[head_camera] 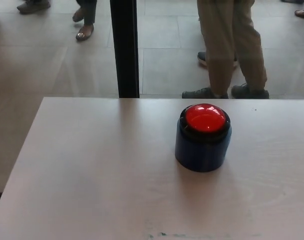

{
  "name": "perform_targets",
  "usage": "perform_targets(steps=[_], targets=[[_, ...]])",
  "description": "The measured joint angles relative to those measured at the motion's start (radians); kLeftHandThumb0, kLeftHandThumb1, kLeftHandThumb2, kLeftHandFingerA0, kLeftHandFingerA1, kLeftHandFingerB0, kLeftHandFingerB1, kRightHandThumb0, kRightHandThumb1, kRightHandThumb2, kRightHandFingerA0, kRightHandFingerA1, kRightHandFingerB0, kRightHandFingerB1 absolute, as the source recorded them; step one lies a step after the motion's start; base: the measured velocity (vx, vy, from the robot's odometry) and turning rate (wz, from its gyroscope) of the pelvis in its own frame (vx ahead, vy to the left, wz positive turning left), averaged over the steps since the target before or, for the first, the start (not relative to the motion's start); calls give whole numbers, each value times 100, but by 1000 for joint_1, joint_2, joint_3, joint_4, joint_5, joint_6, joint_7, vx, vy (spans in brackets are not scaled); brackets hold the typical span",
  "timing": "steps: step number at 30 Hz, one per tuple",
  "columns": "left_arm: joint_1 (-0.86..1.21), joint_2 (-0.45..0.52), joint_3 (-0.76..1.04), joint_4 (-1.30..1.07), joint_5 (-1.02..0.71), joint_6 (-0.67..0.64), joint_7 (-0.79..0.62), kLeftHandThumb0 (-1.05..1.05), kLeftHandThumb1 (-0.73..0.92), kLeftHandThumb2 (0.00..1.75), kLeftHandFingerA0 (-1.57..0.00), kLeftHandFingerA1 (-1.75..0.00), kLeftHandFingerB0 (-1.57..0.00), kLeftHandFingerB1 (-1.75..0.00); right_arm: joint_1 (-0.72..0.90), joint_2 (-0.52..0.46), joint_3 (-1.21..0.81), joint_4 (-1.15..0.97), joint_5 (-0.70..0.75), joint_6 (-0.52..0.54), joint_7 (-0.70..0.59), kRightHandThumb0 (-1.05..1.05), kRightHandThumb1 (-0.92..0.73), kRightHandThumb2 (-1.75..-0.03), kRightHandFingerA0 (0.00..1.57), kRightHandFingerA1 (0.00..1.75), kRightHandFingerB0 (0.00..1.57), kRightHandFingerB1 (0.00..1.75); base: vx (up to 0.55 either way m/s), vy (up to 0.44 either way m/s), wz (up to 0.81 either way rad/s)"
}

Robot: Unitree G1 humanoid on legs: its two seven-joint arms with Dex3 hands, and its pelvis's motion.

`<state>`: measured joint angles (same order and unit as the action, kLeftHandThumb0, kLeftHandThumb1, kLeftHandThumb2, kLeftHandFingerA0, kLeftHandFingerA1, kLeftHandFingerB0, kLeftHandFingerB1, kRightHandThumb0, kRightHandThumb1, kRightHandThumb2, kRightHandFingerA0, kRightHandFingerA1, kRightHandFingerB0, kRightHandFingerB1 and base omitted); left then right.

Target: The robot uses its right hand to press the red button kept in the middle of the desk

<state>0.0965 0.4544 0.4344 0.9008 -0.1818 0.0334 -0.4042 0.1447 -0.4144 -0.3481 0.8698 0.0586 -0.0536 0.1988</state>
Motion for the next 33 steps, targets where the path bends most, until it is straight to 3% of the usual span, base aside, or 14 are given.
perform_targets(steps=[2,4,9,11,12,13,14,15,18,19,20,24,26,33], targets=[[-5,10,23,0,-22,12,-35,-72,82,66,-6,-41,-5,-24,-18,-8,-34,30,20,-5,24,-100,-69,-100,0,4,0,0,0,0,0],[-6,17,40,0,-39,23,-62,-73,61,103,0,-45,-3,-30,-34,-14,-72,51,41,-6,45,-104,-74,-104,0,4,0,0,0,0,0],[-4,25,82,1,-85,56,-131,-76,60,100,0,-44,-6,-28,-69,-35,-199,-28,108,21,63,-85,-62,-103,0,22,0,20,0,0,0],[-5,27,93,0,-101,70,-151,-78,61,101,0,-45,-6,-27,-103,-59,-239,-63,127,34,59,-73,-60,-95,21,57,3,34,0,0,0],[-3,30,100,-2,-114,82,-170,-77,61,100,-1,-47,-6,-27,-147,-83,-267,-88,142,43,45,-61,-75,-62,82,62,28,54,0,0,0],[-2,30,101,-4,-116,84,-175,-80,61,99,-2,-47,-9,-26,-169,-93,-273,-93,143,42,36,-61,-75,-62,92,65,38,60,0,0,0],[0,30,101,-9,-119,86,-181,-74,77,64,-8,-42,-6,-22,-214,-105,-284,-116,144,42,15,-64,-73,-65,110,69,51,65,0,0,0],[1,30,102,-13,-120,89,-185,-76,59,99,-2,-50,0,-29,-245,-105,-289,-136,144,42,0,-62,-69,-69,108,77,64,62,0,0,0],[5,29,104,-23,-126,96,-193,-77,59,99,-4,-50,0,-30,-332,-105,-293,-182,144,42,-39,-52,-70,-76,111,97,71,54,0,0,0],[7,29,103,-24,-128,98,-195,-76,76,63,-8,-43,-7,-24,-366,-105,-293,-201,144,42,-53,-37,-74,-77,110,125,76,63,0,0,0],[9,29,103,-24,-130,100,-197,-82,60,99,-10,-53,-2,-29,-399,-105,-293,-220,144,43,-67,-29,-71,-84,107,144,79,68,0,0,0],[17,29,103,-27,-138,101,-206,-77,57,99,-3,-50,-1,-30,-542,-103,-288,-293,143,47,-119,-15,-69,-99,104,174,83,91,0,0,0],[18,29,104,-27,-140,101,-210,-81,60,98,-11,-53,0,-28,-609,-103,-276,-317,141,49,-142,-14,-67,-102,100,175,82,123,0,0,0],[21,29,105,-26,-146,105,-220,-77,60,94,-8,-50,-4,-33,-866,-91,-192,-372,121,53,-205,-21,-55,-116,104,175,87,147,0,0,0]])
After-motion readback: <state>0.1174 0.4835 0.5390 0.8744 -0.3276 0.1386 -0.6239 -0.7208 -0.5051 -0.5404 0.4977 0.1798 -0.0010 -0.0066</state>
